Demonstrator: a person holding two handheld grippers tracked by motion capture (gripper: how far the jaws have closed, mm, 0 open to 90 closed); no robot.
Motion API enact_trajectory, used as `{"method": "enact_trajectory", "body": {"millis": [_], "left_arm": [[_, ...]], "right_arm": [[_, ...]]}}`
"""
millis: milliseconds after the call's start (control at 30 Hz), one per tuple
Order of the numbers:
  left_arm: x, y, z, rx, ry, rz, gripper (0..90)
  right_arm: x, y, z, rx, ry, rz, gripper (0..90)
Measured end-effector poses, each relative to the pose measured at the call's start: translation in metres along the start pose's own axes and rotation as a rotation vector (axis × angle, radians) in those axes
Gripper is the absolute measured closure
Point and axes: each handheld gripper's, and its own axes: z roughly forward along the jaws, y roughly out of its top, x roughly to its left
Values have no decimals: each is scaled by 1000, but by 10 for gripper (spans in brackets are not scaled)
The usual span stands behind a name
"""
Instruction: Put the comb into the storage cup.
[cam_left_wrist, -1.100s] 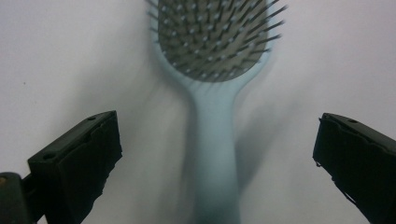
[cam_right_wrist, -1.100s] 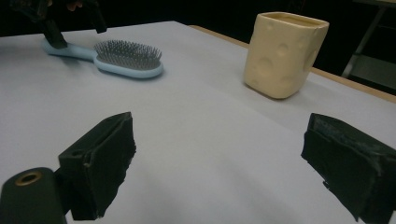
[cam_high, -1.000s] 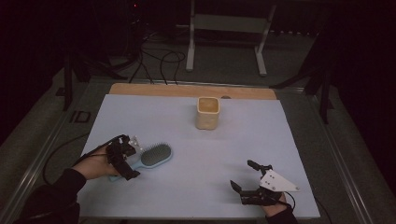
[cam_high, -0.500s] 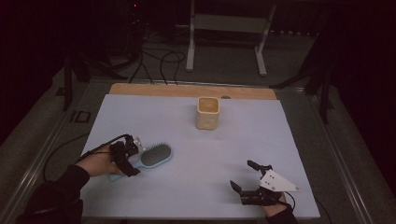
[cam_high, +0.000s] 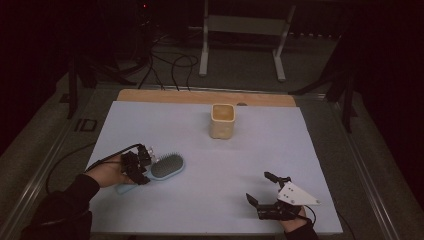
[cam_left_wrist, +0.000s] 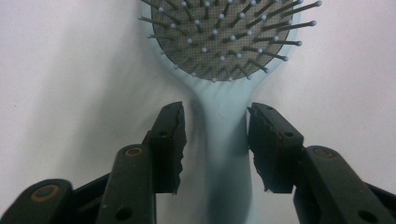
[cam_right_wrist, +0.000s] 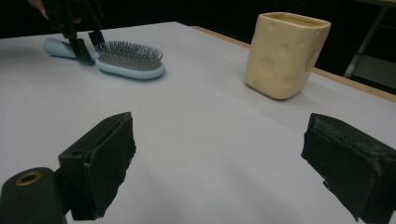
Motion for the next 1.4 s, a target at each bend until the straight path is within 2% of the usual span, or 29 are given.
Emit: {"method": "enact_trajectory", "body": {"millis": [200, 433, 600, 667, 800, 833, 1033, 1300, 1333, 1367, 1400], "left_arm": [[1, 4, 2, 30, -27, -1, 608], [0, 9, 5, 56, -32, 0, 663], [0, 10, 7, 63, -35, -28, 681], [1, 9, 8, 56, -40, -48, 690], [1, 7, 8, 45, -40, -54, 696], [0, 5, 8, 27, -35, -58, 696], [-4, 1, 8, 4, -5, -57, 699], [-9, -7, 5, -57, 25, -69, 699], [-9, -7, 4, -72, 38, -66, 699], [-9, -8, 1, -90, 35, -82, 700], [-10, -8, -2, -108, 37, -74, 699]], "right_arm": [[0, 0, 0, 0, 1, -1, 88], [0, 0, 0, -2, -1, 2, 88], [0, 0, 0, -2, 0, 0, 88], [0, 0, 0, -5, -1, 3, 88], [1, 0, 0, 2, 1, -2, 88], [0, 0, 0, 1, 1, -4, 88], [0, 0, 1, 3, 2, 3, 88], [-1, 0, 1, 5, -5, 8, 88], [-1, 0, 1, 6, -6, 6, 88], [-1, 0, 1, 3, -8, 7, 88], [-1, 1, 1, -1, -9, 11, 88]]}}
